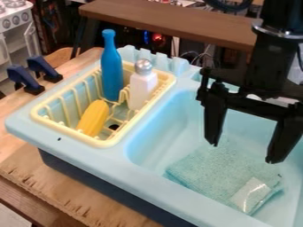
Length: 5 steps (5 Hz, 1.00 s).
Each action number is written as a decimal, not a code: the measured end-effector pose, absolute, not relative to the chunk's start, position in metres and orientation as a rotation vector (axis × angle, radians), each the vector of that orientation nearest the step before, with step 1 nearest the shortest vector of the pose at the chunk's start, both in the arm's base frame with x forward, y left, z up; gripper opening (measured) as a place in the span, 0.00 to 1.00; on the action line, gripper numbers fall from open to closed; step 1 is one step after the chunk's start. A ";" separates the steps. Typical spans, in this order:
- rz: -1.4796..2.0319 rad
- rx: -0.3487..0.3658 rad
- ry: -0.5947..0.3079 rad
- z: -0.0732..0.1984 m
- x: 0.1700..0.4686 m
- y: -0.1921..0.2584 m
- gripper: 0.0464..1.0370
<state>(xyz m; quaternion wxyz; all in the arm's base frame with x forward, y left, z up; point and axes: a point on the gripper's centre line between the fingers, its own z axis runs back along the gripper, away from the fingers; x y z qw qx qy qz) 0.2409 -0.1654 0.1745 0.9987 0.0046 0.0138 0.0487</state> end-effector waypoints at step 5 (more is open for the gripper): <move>-0.004 0.058 0.047 0.114 0.266 -0.158 0.96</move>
